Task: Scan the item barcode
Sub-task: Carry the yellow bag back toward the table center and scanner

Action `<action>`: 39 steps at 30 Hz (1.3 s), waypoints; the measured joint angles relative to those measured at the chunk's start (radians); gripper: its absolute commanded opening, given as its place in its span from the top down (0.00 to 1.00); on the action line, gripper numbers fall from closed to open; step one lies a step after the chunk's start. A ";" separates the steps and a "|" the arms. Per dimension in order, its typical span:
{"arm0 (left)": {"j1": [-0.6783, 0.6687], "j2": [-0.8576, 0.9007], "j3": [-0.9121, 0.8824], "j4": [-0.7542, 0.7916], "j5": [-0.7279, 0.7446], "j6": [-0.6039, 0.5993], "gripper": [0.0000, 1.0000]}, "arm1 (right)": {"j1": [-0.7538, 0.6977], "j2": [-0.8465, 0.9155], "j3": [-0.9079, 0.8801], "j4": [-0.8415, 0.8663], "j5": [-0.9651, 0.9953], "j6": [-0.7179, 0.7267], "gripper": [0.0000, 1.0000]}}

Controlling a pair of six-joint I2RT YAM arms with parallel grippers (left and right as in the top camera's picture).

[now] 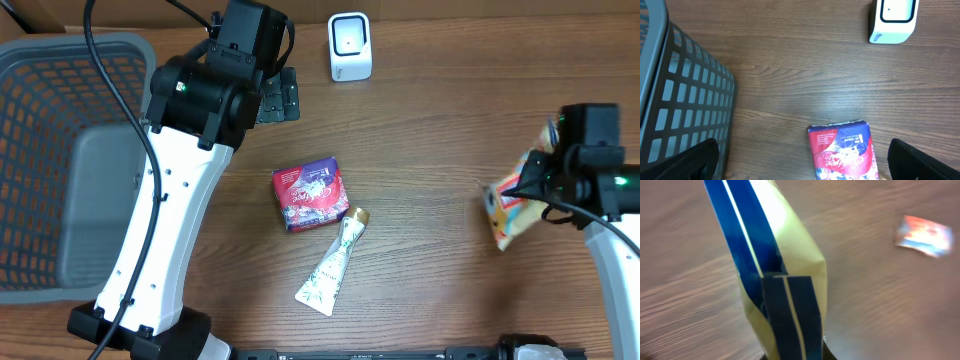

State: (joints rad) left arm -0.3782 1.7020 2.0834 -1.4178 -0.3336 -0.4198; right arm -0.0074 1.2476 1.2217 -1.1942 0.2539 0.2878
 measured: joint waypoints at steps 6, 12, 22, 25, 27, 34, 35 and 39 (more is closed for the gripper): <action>0.000 0.000 0.000 0.000 0.000 0.000 0.00 | 0.177 0.023 0.000 -0.054 0.312 0.157 0.96; 0.000 0.000 0.000 0.000 0.000 0.000 0.00 | 0.374 0.133 -0.002 -0.058 0.537 0.281 0.96; 0.000 0.000 0.000 0.000 0.000 0.000 0.00 | 0.561 0.518 -0.019 0.030 0.626 0.325 0.96; 0.000 0.000 0.000 0.000 0.000 0.000 0.00 | 0.657 0.583 -0.021 0.070 0.594 0.326 0.95; 0.000 0.000 0.000 0.000 0.000 0.000 0.00 | 0.716 0.596 -0.023 0.093 0.560 0.324 0.71; 0.000 0.000 0.000 0.000 0.000 0.000 0.00 | 0.861 0.597 -0.023 0.172 0.359 0.296 0.00; 0.000 0.000 0.000 0.000 0.000 0.000 0.00 | 0.867 0.597 -0.023 0.173 0.327 0.292 0.00; 0.000 0.000 0.000 0.000 0.000 0.000 0.00 | 0.872 0.596 -0.023 0.166 0.216 0.292 0.00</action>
State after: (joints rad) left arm -0.3782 1.7020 2.0834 -1.4178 -0.3336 -0.4198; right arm 0.8646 1.8439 1.1984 -1.0286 0.4694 0.5800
